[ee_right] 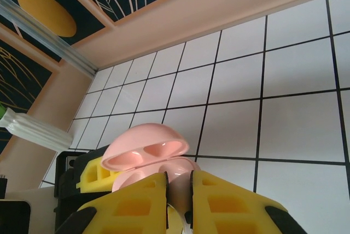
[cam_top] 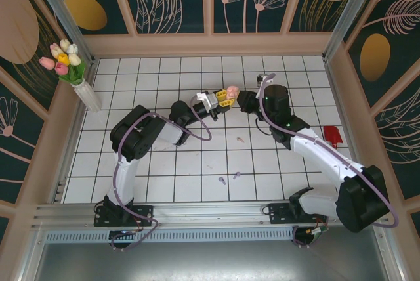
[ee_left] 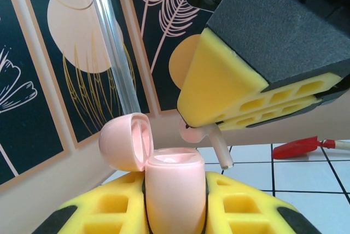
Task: Insert the wireless bluetooth earbuds into the charging case
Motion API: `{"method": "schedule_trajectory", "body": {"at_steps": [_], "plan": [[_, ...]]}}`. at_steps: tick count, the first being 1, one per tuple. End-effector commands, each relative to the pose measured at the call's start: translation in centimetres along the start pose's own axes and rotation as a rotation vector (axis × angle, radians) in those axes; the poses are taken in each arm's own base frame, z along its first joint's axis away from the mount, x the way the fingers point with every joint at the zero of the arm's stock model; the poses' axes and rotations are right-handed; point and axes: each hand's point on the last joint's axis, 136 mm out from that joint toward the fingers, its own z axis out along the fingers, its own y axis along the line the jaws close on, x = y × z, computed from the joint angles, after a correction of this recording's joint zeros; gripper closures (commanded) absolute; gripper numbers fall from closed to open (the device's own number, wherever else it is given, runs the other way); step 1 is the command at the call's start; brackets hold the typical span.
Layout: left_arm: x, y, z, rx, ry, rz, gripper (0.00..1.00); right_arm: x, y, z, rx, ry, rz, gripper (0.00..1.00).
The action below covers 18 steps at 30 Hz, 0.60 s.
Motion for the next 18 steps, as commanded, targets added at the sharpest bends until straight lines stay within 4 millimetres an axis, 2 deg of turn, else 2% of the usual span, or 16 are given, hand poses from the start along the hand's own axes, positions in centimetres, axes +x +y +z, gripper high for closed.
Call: {"method": "schedule_trajectory", "body": {"at_steps": [1, 18], "plan": [[-2.2, 0.1, 0.3, 0.002, -0.071, 0.07, 1.0, -1.9, 1.1, -0.8, -0.04, -0.087, 0.009, 0.84], [-1.7, -0.1, 0.2, 0.006, -0.06, 0.039, 1.0, -4.0, 1.9, -1.5, -0.056, -0.147, 0.004, 0.84]]}}
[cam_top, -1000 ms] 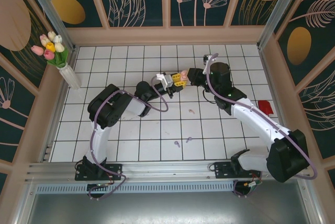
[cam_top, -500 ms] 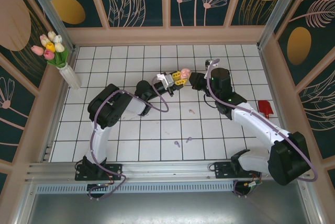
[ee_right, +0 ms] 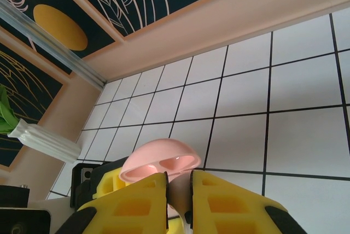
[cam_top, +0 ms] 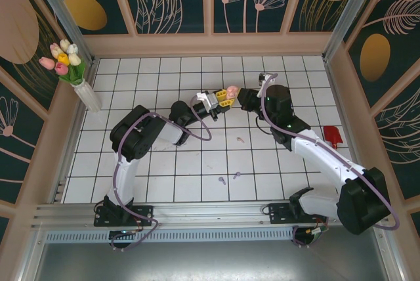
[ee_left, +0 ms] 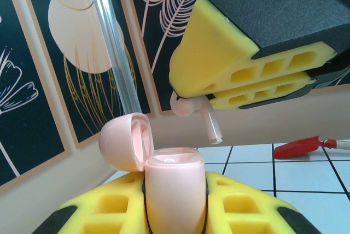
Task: Insert the wireless bluetooth earbuds into the charging case
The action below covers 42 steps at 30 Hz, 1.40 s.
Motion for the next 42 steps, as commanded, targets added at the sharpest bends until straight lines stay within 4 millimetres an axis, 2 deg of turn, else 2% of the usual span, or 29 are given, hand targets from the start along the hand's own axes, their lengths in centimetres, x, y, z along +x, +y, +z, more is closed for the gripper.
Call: {"method": "schedule_trajectory", "body": {"at_steps": [1, 15, 42], "plan": [[-1.7, -0.1, 0.2, 0.007, -0.059, 0.034, 1.0, -2.9, 1.3, -0.9, -0.034, -0.098, 0.002, 0.85], [-1.7, -0.2, 0.3, 0.014, -0.06, 0.005, 1.0, -3.3, 1.7, -0.1, -0.06, -0.114, 0.014, 0.85], [-1.9, 0.1, 0.7, 0.015, -0.069, -0.018, 1.0, -1.4, 1.3, 1.5, -0.08, -0.052, 0.032, 0.85]]}}
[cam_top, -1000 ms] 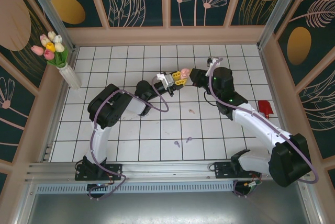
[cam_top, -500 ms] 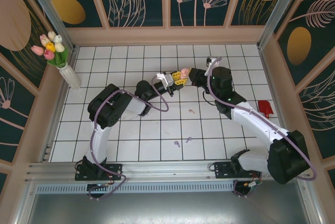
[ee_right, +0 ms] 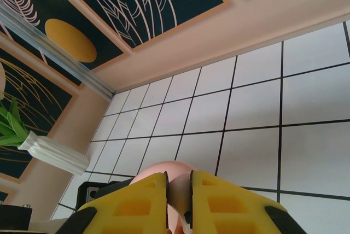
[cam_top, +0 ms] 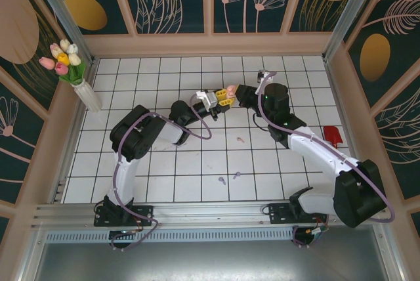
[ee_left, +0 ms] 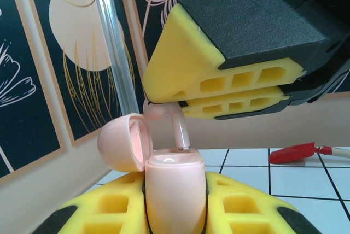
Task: Insert the wireless bluetooth earbuds into the charging case
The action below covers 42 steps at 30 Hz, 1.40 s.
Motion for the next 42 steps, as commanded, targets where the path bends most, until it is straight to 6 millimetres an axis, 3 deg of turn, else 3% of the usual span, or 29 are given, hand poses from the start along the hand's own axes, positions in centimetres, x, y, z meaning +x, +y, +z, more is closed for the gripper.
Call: {"method": "schedule_trajectory", "body": {"at_steps": [1, 20, 25, 32, 37, 42], "plan": [[-1.7, -0.1, 0.6, 0.017, -0.063, 0.026, 1.0, -0.6, 1.1, 0.2, -0.048, -0.012, 0.006, 0.85], [-1.7, 0.2, 0.9, 0.011, -0.061, 0.012, 1.0, 2.6, 0.6, 0.8, -0.02, 0.081, -0.049, 0.85], [-1.5, 0.2, 0.8, 0.009, -0.059, 0.004, 1.0, 2.7, 0.5, 0.9, -0.004, 0.086, -0.053, 0.81], [-1.4, 0.3, 0.6, -0.001, -0.062, -0.007, 1.0, 1.0, 0.6, 0.7, 0.024, 0.059, -0.042, 0.61], [-1.3, 0.2, 0.3, -0.009, -0.069, -0.01, 1.0, -1.9, 1.4, -0.6, 0.007, 0.004, -0.006, 0.43], [-1.3, 0.2, 0.0, -0.02, -0.072, -0.009, 1.0, -4.5, 2.2, -2.5, 0.0, -0.046, 0.021, 0.34]]}}
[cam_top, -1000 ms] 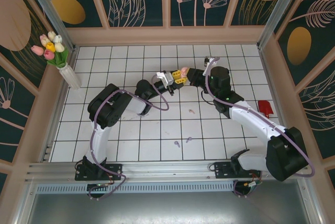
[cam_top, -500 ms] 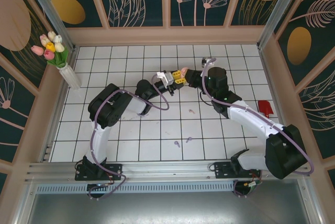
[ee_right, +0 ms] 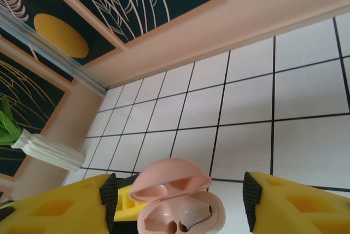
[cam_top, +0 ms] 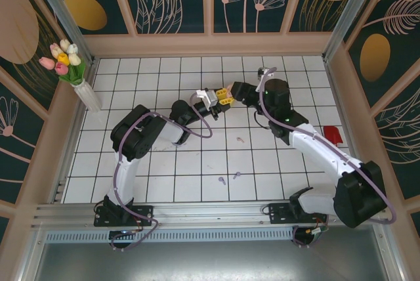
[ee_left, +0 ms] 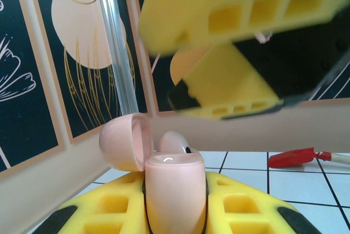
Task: Insert the wireless bluetooth earbuds into the charging case
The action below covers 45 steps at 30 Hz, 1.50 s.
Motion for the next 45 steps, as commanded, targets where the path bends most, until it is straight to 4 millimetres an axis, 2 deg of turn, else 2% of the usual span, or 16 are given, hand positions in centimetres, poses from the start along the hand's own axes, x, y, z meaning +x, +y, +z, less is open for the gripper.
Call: {"method": "schedule_trajectory", "body": {"at_steps": [1, 4, 7, 12, 16, 19, 22, 27, 35, 40, 45], "plan": [[-1.5, -0.2, -0.3, -0.009, -0.073, 0.026, 1.0, -3.5, 1.7, -2.4, -0.022, -0.073, 0.025, 0.34], [-1.8, -0.1, -0.5, -0.024, -0.084, 0.028, 1.0, -3.7, 0.0, -3.2, 0.061, -0.058, 0.068, 0.34], [-1.5, -0.2, -1.3, -0.049, -0.078, 0.021, 1.0, -1.9, -2.8, -3.6, 0.16, 0.008, 0.11, 0.34], [-2.0, -0.2, -2.6, -0.091, -0.093, 0.024, 1.0, 5.4, -7.4, -2.9, 0.275, 0.226, 0.095, 0.35], [-2.7, -0.3, -3.5, -0.113, -0.1, 0.032, 1.0, 11.2, -10.6, -2.3, 0.329, 0.383, 0.067, 0.38], [-3.2, -0.4, -4.0, -0.126, -0.098, 0.046, 1.0, 14.2, -12.5, -2.1, 0.371, 0.455, 0.061, 0.43], [-3.7, -0.4, -4.4, -0.139, -0.097, 0.06, 1.0, 16.2, -13.5, -1.8, 0.389, 0.504, 0.073, 0.46], [-4.1, -0.6, -4.6, -0.142, -0.098, 0.063, 1.0, 18.6, -13.9, -1.0, 0.384, 0.55, 0.108, 0.5], [-4.6, -0.6, -4.7, -0.142, -0.106, 0.061, 1.0, 21.0, -13.3, 0.9, 0.365, 0.591, 0.125, 0.55], [-4.6, -0.5, -4.8, -0.148, -0.105, 0.061, 1.0, 22.1, -12.1, 1.5, 0.346, 0.627, 0.114, 0.6], [-4.5, -0.5, -4.7, -0.149, -0.104, 0.059, 1.0, 22.9, -10.0, 1.3, 0.313, 0.654, 0.098, 0.62]]}}
